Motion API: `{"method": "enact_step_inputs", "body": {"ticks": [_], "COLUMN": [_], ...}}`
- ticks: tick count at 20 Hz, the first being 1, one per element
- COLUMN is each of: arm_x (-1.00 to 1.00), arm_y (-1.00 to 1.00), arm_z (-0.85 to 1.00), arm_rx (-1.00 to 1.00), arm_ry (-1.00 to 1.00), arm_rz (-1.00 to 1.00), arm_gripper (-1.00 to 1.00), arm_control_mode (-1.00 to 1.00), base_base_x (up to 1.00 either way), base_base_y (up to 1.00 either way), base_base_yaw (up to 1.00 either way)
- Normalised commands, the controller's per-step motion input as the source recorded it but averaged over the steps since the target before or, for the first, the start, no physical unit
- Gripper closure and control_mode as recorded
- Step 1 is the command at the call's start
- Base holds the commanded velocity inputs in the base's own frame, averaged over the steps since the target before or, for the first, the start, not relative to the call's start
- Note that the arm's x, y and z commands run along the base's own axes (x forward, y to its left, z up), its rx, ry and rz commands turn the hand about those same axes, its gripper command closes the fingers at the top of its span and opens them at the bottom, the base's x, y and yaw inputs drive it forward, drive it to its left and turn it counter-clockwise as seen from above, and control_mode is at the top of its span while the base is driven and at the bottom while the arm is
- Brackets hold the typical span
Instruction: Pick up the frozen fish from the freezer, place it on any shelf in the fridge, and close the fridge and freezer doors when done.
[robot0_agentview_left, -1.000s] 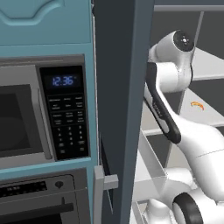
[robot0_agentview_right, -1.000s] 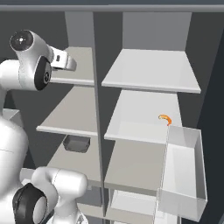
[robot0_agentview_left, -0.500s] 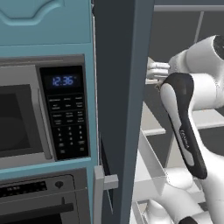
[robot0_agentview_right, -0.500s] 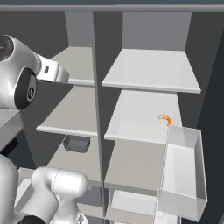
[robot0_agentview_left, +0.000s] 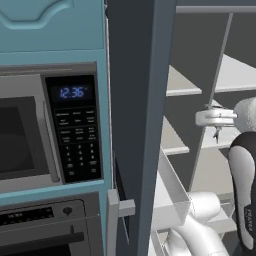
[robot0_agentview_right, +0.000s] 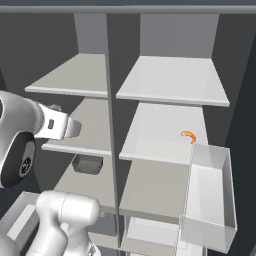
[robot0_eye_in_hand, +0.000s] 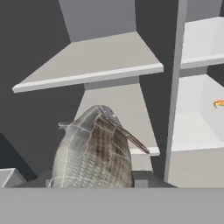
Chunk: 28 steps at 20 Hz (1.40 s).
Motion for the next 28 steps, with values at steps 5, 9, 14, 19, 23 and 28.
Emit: {"method": "enact_step_inputs", "body": {"ticks": [5,9,14,19,23,28], "arm_x": [-0.7,0.09,0.57,0.64,0.72,0.93], "arm_y": [-1.0,-1.0,-1.0,-0.98,-0.65,-0.39], "arm_z": [0.01,0.24,0.56,0.17,0.0,0.0], "arm_rx": [0.0,-0.02,-0.06,-0.03,-0.01,0.0], "arm_ry": [0.0,0.0,0.01,0.0,0.01,0.03], "arm_rz": [-0.25,-0.32,-0.29,-0.12,0.07,0.05], "arm_gripper": [1.0,1.0,1.0,1.0,1.0,1.0], "arm_control_mode": [-1.0,-1.0,-1.0,-1.0,-1.0,-1.0], "base_base_x": [0.0,0.0,0.0,0.0,0.0,0.0], "base_base_y": [0.0,0.0,0.0,0.0,0.0,0.0], "base_base_yaw": [0.0,0.0,0.0,0.0,0.0,0.0]}}
